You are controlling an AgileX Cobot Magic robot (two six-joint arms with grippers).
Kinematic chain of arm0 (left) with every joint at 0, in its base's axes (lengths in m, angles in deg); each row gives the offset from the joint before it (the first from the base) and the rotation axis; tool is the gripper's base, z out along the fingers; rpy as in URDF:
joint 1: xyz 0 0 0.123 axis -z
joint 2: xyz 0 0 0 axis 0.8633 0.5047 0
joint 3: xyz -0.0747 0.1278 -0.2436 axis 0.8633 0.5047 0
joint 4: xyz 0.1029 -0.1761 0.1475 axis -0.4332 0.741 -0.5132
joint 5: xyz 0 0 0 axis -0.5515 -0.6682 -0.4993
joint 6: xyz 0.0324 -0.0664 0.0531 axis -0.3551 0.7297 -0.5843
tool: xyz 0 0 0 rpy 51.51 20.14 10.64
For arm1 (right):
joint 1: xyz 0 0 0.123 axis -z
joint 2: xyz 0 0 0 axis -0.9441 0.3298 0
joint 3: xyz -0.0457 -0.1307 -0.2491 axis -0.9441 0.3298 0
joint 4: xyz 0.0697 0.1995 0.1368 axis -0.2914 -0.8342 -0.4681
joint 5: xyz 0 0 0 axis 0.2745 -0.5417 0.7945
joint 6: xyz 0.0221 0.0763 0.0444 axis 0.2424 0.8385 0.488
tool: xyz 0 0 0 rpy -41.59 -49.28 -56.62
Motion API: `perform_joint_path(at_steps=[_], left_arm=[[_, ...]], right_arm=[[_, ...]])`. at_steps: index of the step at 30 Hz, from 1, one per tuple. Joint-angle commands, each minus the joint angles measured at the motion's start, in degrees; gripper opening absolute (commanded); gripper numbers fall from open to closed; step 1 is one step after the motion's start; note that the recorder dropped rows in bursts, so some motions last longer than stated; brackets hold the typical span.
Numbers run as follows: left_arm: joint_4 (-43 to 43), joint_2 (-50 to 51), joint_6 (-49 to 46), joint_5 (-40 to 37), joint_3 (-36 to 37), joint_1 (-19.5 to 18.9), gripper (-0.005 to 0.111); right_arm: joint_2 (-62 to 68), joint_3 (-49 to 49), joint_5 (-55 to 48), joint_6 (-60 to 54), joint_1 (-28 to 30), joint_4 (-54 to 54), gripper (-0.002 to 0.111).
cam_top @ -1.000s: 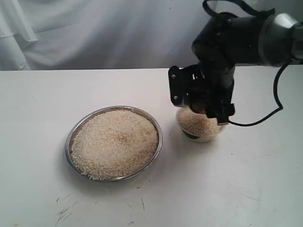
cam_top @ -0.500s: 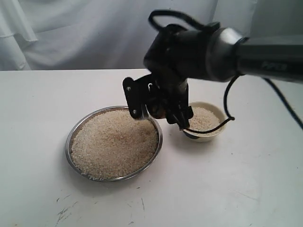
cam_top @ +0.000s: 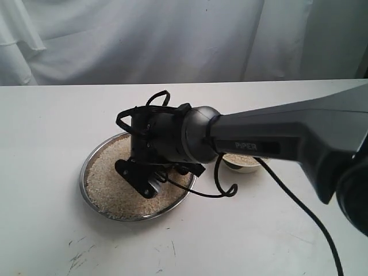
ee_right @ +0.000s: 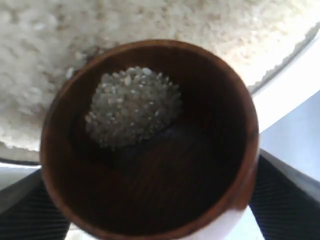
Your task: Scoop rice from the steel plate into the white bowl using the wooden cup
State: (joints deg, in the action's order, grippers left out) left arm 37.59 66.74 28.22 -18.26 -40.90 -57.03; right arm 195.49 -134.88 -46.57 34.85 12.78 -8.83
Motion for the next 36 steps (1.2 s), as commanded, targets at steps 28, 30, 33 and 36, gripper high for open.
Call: perform_joint_path(at_steps=[28,30,33,36], left_arm=[[0.0,-0.2,-0.1,0.3,0.3,0.2,0.0],[0.0,-0.2,-0.1,0.3,0.3,0.2,0.0],[0.0,-0.2,-0.1,0.3,0.3,0.2,0.0],[0.0,-0.2,-0.1,0.3,0.3,0.2,0.0]], right_arm=[[0.0,-3.9,14.4,-2.3,-3.1,-37.5,0.0],[0.0,-5.3,13.6,-0.5,-1.9,-39.7,0.0],[0.0,-6.8,11.9,1.0,-0.4,-42.0,0.0],[0.0,-7.3,9.9,1.1,1.4,-46.0,0.0]])
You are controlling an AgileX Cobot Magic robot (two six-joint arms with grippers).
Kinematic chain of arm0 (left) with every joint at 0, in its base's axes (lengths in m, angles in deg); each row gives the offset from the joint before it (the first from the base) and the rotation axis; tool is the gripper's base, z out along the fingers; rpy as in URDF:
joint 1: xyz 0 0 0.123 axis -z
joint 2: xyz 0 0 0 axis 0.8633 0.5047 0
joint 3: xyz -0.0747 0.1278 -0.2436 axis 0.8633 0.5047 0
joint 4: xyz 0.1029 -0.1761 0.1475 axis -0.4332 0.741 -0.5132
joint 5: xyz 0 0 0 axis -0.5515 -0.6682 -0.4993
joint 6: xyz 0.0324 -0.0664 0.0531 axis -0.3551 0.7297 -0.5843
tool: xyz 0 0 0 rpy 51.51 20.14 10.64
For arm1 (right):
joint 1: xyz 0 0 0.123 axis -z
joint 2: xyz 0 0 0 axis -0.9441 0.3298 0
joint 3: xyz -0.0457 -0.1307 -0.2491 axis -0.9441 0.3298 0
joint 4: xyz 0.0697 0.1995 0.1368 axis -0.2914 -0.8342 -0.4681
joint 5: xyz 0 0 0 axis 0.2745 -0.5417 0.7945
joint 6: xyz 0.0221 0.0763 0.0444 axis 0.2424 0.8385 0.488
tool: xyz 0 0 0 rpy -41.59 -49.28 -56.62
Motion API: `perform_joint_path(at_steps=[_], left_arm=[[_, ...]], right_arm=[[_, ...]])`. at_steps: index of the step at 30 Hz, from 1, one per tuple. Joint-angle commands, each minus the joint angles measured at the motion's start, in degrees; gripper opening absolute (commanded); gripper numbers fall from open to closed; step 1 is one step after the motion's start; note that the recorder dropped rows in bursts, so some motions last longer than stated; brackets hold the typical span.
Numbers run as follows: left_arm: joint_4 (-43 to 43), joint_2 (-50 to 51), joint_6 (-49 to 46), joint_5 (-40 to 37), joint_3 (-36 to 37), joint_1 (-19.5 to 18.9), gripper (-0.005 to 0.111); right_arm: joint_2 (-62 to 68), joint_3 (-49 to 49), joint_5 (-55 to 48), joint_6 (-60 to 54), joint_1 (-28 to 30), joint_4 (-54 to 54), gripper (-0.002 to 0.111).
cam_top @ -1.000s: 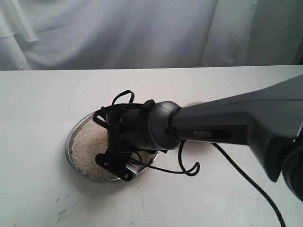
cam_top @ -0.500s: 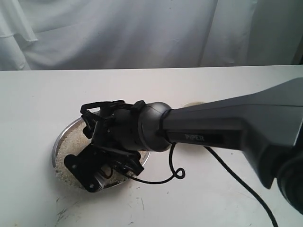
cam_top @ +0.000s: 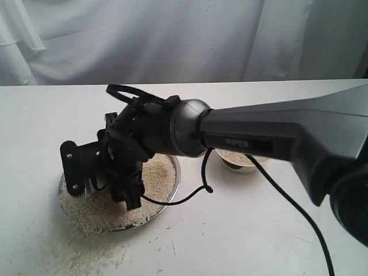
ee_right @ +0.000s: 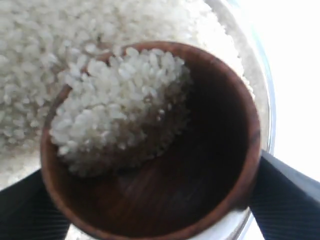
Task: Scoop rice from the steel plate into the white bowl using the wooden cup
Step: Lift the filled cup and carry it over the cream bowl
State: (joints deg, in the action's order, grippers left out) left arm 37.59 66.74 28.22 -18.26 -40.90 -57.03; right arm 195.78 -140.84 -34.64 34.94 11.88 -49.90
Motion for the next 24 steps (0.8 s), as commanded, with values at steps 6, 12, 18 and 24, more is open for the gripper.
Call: perform_joint_path(at_steps=[6,12,18,24], left_arm=[[0.0,-0.2,-0.1,0.3,0.3,0.2,0.0],[0.0,-0.2,-0.1,0.3,0.3,0.2,0.0],[0.0,-0.2,-0.1,0.3,0.3,0.2,0.0],[0.0,-0.2,-0.1,0.3,0.3,0.2,0.0]], right_arm=[[-0.8,-1.4,-3.8,1.0,6.4,-18.0,0.0],[-4.2,-1.4,-3.9,-4.0,9.3,-32.1,0.0],[-8.1,-1.4,-7.7,-6.3,13.3,-39.4,0.0],[-10.7,-1.4,-16.1,-7.1,17.6,-36.6,0.0]])
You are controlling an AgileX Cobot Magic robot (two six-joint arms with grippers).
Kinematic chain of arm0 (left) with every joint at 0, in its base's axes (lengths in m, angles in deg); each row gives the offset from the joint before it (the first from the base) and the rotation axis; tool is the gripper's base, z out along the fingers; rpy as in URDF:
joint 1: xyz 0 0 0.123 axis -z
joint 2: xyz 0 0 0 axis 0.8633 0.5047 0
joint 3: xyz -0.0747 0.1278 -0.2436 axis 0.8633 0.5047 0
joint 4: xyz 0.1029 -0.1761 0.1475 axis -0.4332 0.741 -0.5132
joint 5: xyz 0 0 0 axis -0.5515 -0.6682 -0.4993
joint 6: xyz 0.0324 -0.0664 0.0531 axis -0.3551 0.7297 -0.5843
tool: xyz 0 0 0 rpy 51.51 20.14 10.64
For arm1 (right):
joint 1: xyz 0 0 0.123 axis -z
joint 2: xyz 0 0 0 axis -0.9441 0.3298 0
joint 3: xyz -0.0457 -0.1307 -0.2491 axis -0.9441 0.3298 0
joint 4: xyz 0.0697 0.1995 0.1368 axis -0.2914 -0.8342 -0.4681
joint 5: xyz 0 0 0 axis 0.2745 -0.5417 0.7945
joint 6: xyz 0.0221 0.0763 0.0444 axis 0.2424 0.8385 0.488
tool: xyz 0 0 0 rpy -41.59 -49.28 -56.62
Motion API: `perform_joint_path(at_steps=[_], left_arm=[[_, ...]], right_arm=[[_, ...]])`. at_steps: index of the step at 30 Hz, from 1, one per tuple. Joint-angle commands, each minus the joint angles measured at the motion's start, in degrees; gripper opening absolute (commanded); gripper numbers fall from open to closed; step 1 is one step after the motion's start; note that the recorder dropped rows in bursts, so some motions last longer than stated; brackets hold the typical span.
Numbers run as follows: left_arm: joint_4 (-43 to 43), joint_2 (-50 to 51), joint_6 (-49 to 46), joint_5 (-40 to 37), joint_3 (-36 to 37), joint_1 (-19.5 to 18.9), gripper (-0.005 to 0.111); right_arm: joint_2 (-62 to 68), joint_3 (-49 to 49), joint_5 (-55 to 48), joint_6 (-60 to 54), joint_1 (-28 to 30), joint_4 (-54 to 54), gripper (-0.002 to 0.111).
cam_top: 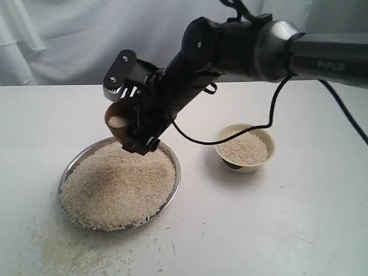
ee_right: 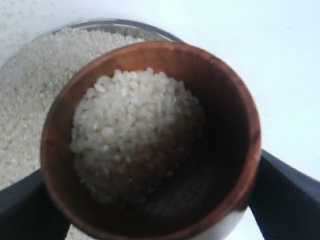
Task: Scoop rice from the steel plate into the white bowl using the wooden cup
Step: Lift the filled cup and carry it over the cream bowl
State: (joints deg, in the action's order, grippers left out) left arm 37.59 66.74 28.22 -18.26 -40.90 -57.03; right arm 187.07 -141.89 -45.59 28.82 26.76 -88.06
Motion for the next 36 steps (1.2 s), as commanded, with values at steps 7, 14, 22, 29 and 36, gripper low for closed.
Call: perform_joint_path(at_steps=[7,14,22,29,36], left_arm=[[0.0,-0.2,-0.1,0.3,0.3,0.2,0.0],[0.0,-0.2,-0.1,0.3,0.3,0.2,0.0],[0.0,-0.2,-0.1,0.3,0.3,0.2,0.0],[0.0,-0.2,-0.1,0.3,0.3,0.2,0.0],[0.0,-0.2,-0.1,0.3,0.3,0.2,0.0]], right_arm=[[-3.6,-0.4,-13.0,2.5,8.2,14.6,0.0],[-4.0,-0.4,-21.5,5.3,10.0,41.7,0.0],[-4.0,-0.4,-20.5,5.3,10.0,53.4,0.0],[-4.0,-0.4,-15.4,5.3,10.0,53.6,0.0],[-4.0,-0.4,-13.2,5.2,10.0,50.7,0.0]])
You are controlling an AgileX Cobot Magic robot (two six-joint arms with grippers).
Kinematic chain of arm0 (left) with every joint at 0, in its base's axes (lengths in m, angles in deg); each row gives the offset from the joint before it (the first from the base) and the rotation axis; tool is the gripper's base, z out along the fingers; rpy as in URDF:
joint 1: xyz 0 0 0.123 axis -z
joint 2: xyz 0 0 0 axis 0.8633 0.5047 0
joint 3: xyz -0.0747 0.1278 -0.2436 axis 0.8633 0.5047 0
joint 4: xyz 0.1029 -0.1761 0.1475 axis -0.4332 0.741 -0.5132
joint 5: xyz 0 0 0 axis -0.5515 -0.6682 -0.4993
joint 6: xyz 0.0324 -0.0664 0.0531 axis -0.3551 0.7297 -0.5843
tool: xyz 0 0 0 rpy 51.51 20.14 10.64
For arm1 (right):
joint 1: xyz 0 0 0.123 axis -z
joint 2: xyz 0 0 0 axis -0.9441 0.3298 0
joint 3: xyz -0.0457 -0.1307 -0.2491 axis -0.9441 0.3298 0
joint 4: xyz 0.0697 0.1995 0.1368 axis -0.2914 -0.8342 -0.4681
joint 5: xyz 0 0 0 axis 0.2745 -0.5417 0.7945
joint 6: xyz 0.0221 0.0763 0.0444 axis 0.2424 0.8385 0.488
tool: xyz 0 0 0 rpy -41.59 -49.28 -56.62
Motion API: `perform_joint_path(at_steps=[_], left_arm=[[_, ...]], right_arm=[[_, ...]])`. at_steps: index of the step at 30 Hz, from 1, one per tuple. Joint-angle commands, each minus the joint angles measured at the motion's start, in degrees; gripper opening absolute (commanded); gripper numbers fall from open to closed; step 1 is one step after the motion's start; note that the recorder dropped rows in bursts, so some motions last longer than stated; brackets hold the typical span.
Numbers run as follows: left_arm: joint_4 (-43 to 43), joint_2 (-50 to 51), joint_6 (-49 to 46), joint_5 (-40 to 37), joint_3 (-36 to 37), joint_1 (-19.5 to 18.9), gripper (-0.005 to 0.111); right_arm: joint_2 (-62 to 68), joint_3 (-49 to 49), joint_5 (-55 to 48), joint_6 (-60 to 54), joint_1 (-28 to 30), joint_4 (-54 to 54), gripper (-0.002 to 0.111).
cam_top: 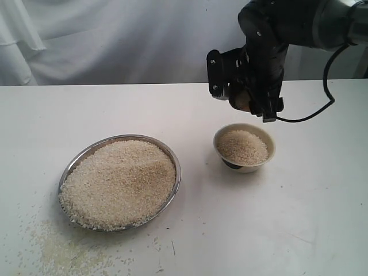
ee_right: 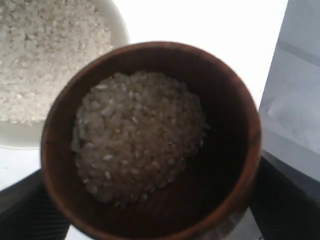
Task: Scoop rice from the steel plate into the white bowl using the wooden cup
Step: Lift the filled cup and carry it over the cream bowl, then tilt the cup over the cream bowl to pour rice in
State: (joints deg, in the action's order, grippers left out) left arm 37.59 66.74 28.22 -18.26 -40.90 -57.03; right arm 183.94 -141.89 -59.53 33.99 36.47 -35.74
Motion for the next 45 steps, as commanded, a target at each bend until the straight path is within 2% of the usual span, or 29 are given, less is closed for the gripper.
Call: perform_joint_path(at_steps=[1,10,14,22,31,34,38,45], left_arm=[[0.0,-0.2,-0.1,0.3,0.3,0.2,0.0],[0.0,-0.2,-0.1,0.3,0.3,0.2,0.0],[0.0,-0.2,-0.1,0.3,0.3,0.2,0.0],[0.0,-0.2,-0.1,0.3,0.3,0.2,0.0],[0.0,-0.2,-0.1,0.3,0.3,0.2,0.0],[0.0,-0.2,-0.1,0.3,0.3,0.2,0.0],[0.0,-0.2,-0.1,0.3,0.3,0.2,0.0],[0.0,-0.2,-0.1,0.3,0.3,0.2,0.0]], right_arm=[[-0.9,-0.4,-0.1,-1.0,0.3,-0.8,0.0],[-0.9,-0.4,-9.4,-1.4,0.1,14.9,0.0],[-1.0,-0.4,-10.0,-1.5,0.0,20.5,0.0],[-1.0,-0.4,-10.8,-1.3,-0.7,24.3,0.0],[2.1,-0.3,-13.5,-9.4,-6.3,30.4,0.0],[5.6,3.2,-13.5,-6.4,-7.8,42.5,0.0],[7.3,9.0,-13.5,-5.1,-9.2,50.9,0.0],[7.7,10.5,-13.5,-3.3,-9.8,53.3,0.0]])
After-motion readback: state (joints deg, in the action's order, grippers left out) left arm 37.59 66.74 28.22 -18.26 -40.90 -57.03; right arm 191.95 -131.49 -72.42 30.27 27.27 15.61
